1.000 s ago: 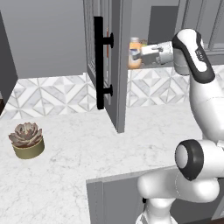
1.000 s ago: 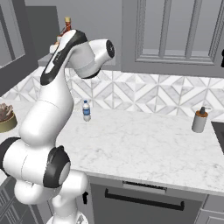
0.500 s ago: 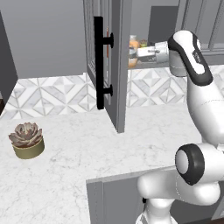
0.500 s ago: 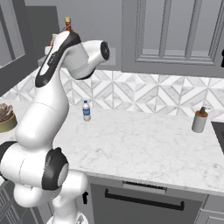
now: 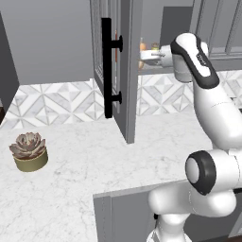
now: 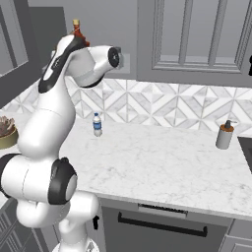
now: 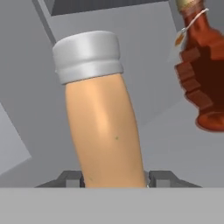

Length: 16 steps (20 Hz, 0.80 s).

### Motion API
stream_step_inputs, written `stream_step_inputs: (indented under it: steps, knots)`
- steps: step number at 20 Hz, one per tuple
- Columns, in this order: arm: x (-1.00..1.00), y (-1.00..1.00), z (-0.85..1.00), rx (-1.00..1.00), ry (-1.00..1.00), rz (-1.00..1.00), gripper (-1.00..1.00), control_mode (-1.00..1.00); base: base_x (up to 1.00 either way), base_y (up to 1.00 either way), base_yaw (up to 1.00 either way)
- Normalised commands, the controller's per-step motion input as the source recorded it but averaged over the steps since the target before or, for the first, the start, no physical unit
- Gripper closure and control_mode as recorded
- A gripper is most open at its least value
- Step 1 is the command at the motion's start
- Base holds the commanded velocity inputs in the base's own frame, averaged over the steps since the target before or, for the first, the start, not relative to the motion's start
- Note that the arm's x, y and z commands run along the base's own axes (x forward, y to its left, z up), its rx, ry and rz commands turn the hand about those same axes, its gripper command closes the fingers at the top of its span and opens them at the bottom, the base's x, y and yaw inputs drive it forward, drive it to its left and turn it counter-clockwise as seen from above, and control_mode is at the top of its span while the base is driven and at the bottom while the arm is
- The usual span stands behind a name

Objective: Put the shaker and condiment bottle from the counter next to their counterparts in the cabinet.

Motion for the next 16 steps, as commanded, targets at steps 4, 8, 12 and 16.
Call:
stream_step_inputs:
  steps: [4, 8, 12, 16]
  knots:
    - [0.3, 0.21, 0.0, 0.0, -0.01, -0.07, 1.0, -1.0, 0.0, 0.0, 0.0]
    - [0.07, 0.3, 0.0, 0.0, -0.12, -0.02, 1.0, -1.0, 0.0, 0.0, 0.0]
    - [0.06, 0.25, 0.0, -0.04, -0.25, -0.03, 1.0, -1.0, 0.0, 0.0, 0.0]
    - [0.05, 0.11, 0.0, -0.03, -0.24, -0.03, 1.0, -1.0, 0.0, 0.0, 0.0]
